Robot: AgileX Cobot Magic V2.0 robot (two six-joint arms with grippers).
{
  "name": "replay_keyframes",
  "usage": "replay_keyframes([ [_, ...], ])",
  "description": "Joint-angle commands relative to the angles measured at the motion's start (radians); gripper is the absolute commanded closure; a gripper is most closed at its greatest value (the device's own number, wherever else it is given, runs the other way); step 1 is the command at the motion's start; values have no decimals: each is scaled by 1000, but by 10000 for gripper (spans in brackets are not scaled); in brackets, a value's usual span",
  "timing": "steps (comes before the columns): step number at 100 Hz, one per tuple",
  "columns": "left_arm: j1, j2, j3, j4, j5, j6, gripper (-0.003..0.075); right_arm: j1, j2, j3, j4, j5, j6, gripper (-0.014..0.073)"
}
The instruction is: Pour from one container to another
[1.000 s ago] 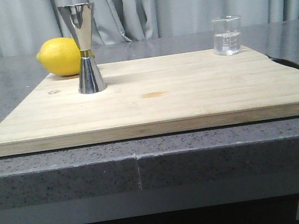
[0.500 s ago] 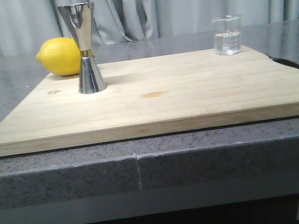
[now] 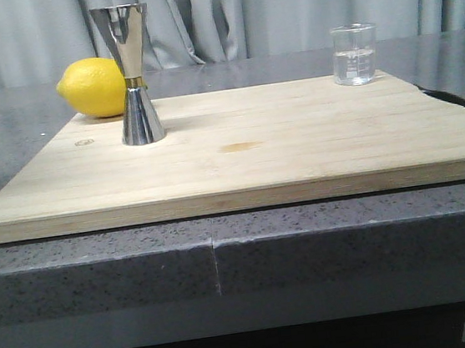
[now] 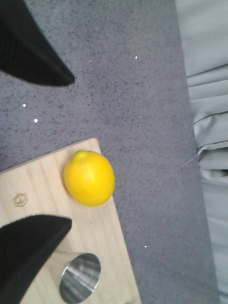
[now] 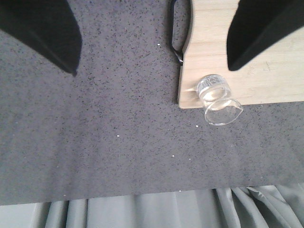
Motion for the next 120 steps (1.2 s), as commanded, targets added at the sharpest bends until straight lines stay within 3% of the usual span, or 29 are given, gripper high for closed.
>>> replay_keyframes([
  [1, -6, 3, -37, -36, -137, 10, 11, -2, 5, -39, 3, -90, -1, -1],
  [15, -6, 25, -37, -141, -211, 25, 44, -2, 26, -39, 3, -90, -1, -1],
  [37, -26, 53, 8, -167, -208, 304, 57, -2, 47, -39, 3, -78, -1, -1],
  [50, -28, 55, 98, -347, -210, 496, 57, -2, 61, -39, 3, -76, -1, -1],
  [60, -28, 55, 167, -544, -197, 724, 57, -2, 71, -39, 3, -76, -1, -1],
  [84, -28, 61, 271, -1165, 53, 1406, 57, -2, 93, -39, 3, -62, -1, -1],
  [120, -28, 282, 280, -1371, 448, 1638, 57, -2, 93, -39, 3, -55, -3, -1],
])
